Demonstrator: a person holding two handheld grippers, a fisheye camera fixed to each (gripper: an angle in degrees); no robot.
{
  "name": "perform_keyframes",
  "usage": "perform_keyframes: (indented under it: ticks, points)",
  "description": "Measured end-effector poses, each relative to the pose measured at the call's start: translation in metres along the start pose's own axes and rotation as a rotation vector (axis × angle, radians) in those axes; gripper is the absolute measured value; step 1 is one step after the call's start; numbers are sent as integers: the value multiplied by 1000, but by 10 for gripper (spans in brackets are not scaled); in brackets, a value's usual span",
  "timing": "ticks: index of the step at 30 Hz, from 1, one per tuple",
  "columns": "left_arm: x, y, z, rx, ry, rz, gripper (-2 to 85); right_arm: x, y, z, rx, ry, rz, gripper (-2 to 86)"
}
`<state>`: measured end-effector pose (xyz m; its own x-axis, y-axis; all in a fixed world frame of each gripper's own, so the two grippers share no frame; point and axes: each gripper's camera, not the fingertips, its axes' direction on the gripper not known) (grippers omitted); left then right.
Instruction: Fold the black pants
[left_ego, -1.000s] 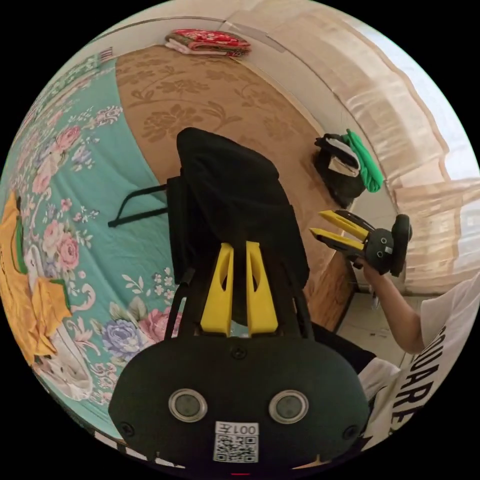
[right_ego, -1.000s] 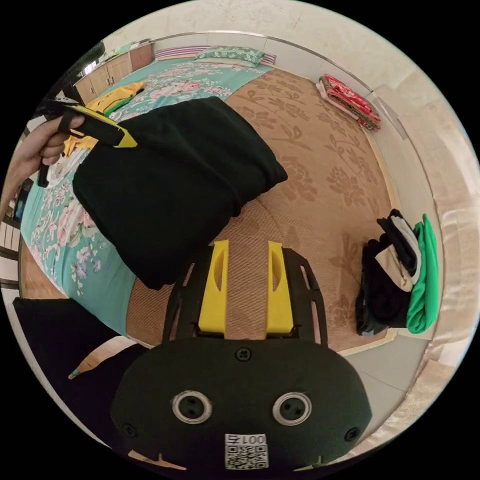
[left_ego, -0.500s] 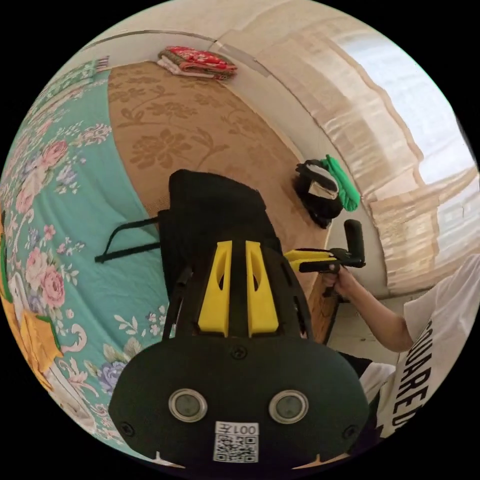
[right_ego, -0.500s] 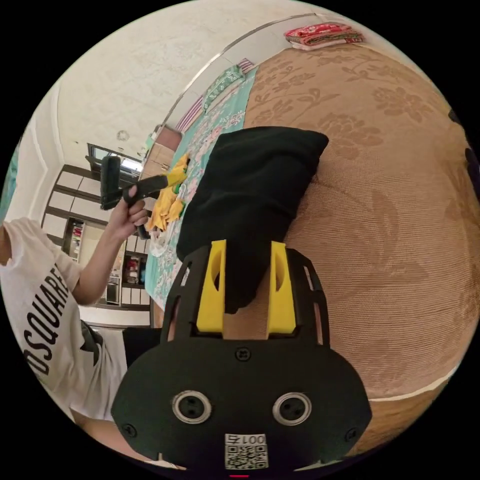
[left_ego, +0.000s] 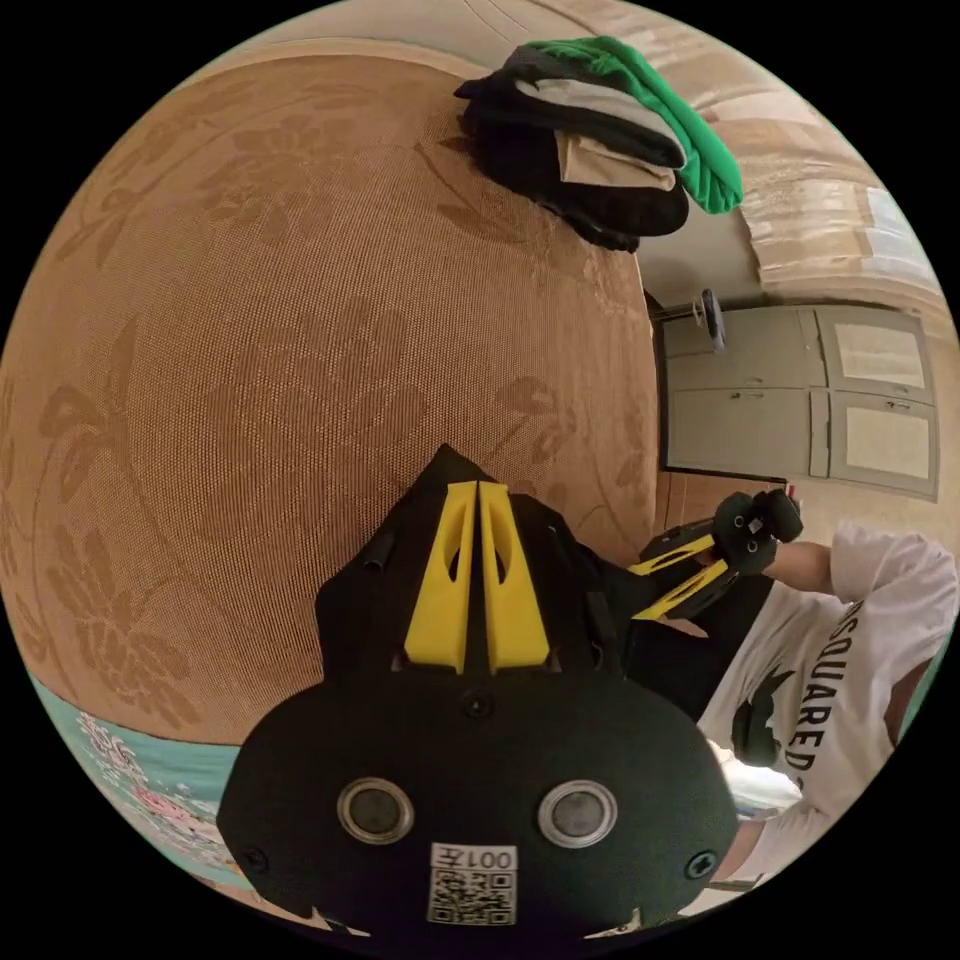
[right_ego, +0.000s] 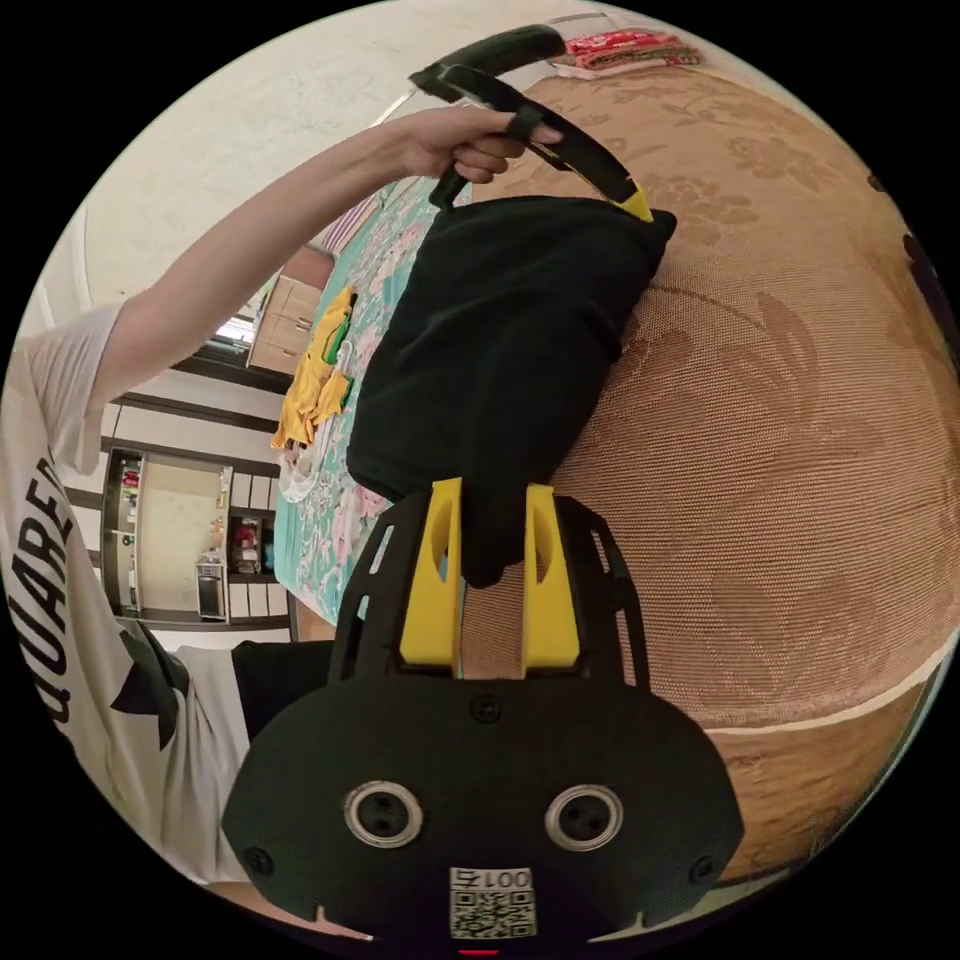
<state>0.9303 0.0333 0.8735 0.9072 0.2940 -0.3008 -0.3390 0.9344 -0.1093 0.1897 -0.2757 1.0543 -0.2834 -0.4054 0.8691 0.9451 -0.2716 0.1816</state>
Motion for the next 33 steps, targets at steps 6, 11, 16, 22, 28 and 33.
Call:
perform_keyframes:
  ticks: [6,11,16,22,28,33]
  points:
    - [-34,22,-5,104,82,-93,-9,-5,17,-12,174,55,141,72]
    - [-89,80,-30,438,132,-332,-10,0,34,4,125,6,188,70]
    - [-78,124,-27,353,225,-89,-9,21,26,-16,83,-55,162,77]
    - [-13,249,-1,358,-140,-110,-9,55,7,-86,68,40,-21,78]
    - [25,407,89,582,223,-490,-7,127,-65,-148,58,138,-101,110]
    - [40,487,177,893,655,-844,15,210,-80,-146,146,-262,135,116]
